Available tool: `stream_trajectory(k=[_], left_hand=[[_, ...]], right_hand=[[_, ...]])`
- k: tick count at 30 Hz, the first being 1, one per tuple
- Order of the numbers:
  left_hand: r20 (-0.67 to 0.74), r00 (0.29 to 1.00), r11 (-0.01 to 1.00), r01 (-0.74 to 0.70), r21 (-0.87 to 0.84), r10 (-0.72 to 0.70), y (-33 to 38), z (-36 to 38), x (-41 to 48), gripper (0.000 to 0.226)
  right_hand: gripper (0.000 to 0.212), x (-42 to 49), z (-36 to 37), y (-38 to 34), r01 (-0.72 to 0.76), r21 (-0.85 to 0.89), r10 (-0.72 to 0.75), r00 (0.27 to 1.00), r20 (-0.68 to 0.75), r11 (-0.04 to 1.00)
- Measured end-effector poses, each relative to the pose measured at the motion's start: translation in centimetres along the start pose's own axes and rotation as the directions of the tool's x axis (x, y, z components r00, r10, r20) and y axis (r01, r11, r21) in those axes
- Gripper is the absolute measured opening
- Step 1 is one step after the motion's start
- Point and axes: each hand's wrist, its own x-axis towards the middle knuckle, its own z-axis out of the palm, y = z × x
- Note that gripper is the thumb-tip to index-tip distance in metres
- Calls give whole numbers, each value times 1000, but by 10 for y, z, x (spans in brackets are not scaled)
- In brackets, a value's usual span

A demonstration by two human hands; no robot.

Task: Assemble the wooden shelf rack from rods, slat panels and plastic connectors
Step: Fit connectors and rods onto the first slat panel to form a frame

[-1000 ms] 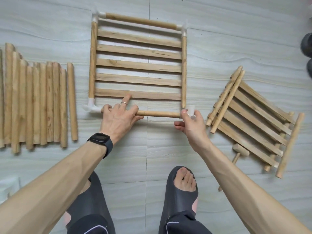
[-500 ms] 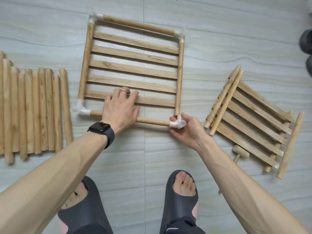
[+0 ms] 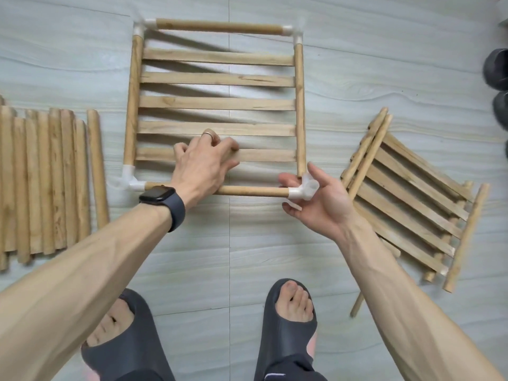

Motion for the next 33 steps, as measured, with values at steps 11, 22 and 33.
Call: stream_trajectory(k=[11,22,33], left_hand=[[28,999,968,-14,-250,22,27,-21,-10,30],[-33,998,904,-63,-424,54,43,-36,-15,27],[-49,997,509,-75,-858,65,120,-153,-21,71]], right_hand=[[42,-28,13,-16,65,277,-116,979,170,959],[33,-57,49,-47,73,329,-191,920,343,942],[30,-140,136,-83,459,-685,-351,886,303,566]])
